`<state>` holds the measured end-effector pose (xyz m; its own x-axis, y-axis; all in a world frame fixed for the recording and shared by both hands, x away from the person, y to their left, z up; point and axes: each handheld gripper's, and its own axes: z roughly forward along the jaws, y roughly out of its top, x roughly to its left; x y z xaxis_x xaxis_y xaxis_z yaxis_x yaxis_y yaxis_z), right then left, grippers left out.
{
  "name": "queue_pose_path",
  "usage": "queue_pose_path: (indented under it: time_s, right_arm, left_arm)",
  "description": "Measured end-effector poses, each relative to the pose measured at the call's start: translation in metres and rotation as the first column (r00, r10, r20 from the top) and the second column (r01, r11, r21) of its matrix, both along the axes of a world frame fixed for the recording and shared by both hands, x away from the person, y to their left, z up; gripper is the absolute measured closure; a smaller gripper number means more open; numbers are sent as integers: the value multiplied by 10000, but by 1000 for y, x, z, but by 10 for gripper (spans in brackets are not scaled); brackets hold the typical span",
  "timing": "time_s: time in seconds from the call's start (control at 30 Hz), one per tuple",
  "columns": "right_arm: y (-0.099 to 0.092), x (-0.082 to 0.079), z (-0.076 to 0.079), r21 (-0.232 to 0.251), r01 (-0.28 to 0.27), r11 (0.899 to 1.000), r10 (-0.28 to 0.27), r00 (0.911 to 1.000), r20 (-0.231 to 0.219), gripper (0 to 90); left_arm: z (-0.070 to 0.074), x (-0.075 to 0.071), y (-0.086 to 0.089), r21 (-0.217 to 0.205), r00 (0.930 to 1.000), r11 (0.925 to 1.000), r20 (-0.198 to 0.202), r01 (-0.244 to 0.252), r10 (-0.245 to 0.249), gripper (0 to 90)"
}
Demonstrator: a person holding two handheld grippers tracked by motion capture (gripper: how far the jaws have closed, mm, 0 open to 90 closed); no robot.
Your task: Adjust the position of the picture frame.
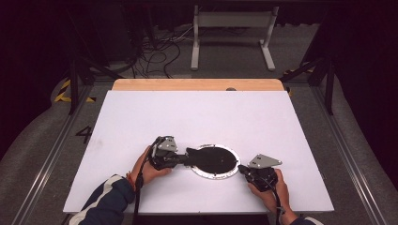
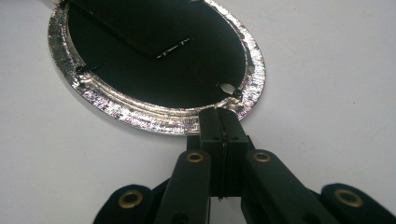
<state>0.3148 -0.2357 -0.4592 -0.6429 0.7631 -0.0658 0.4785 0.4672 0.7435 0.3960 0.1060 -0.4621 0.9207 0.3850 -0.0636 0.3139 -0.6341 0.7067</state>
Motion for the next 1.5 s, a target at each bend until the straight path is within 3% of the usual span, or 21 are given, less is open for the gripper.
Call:
queue_pose_path:
  time_s: [0.1, 0.3, 0.43, 0.53, 0.67, 0.83, 1.0, 1.43, 1.5]
  right_arm:
    - [2, -4, 2, -74, -331, 9994, 329, 9992, -232, 900]
    - [13, -12, 2, -13, -837, 9965, 836, 9958, -372, 900]
    - [17, -11, 2, 71, -954, 9954, 956, 9945, -422, 900]
    - [20, -10, 2, -109, -905, 9958, 901, 9954, -331, 900]
    - [19, -4, 1, 7, -742, 9972, 742, 9967, -328, 900]
    - [19, 1, 1, 12, -615, 9981, 616, 9976, -320, 900]
    - [18, 8, 3, 17, -538, 9986, 538, 9976, -429, 900]
    - [18, 42, 3, 203, 105, 9997, -95, 9988, -472, 900]
    - [19, 49, 3, 189, 165, 9997, -156, 9989, -440, 900]
  left_arm:
    - [1, -3, -2, 262, 9997, 9996, 233, 44, -50, 861]
    - [1, -4, 0, 152, 10000, 9999, 37, -37, 37, 855]
    - [2, -7, 0, 295, 9999, 9996, 137, 23, -27, 880]
    - [1, -8, 2, 115, 10000, 9999, -43, -14, 15, 890]
    - [-1, -10, 4, -84, 9997, 9999, -205, -91, 89, 893]
    - [-1, -13, 5, -151, 9997, 9997, -166, -204, 202, 900]
    - [0, -18, 2, 78, 9997, 9997, 37, -229, 228, 900]
    - [-1, -22, 1, 6, 10000, 10000, -80, 55, -55, 900]
    - [1, -27, -3, 236, 9998, 9996, 83, 175, -177, 900]
